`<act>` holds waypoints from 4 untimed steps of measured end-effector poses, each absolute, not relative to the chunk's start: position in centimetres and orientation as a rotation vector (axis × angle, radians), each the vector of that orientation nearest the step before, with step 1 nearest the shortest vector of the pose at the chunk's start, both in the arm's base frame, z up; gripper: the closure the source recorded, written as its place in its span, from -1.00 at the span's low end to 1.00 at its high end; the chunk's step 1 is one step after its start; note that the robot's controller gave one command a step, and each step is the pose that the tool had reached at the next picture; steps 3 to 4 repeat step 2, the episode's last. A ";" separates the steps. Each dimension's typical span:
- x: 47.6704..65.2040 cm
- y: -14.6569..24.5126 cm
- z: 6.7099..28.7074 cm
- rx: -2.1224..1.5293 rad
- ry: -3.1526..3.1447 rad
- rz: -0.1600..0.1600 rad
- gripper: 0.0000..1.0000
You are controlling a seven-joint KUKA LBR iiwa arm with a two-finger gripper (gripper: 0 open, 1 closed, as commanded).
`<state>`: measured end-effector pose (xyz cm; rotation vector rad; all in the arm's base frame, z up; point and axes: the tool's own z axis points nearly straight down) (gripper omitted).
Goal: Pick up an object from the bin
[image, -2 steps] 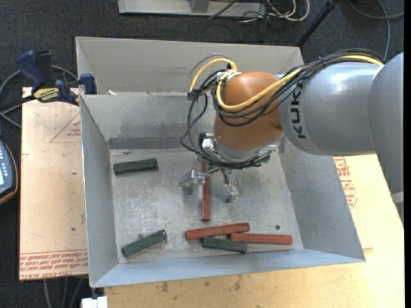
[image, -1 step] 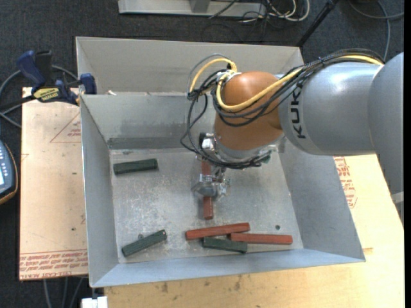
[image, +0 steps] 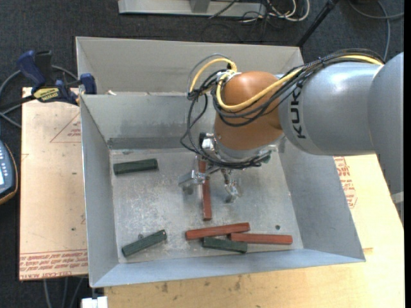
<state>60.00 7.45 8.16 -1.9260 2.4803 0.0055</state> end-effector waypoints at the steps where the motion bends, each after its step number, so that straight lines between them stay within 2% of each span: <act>1: 60.0 7.4 8.2 -1.926 2.480 0.005 1.00; 2: 60.0 7.4 8.2 -1.926 2.480 0.006 -1.00; 4: 60.0 7.4 8.2 -1.926 2.480 0.006 -1.00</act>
Offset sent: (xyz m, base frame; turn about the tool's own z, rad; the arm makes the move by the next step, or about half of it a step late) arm 0.0000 0.0000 0.0000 0.0000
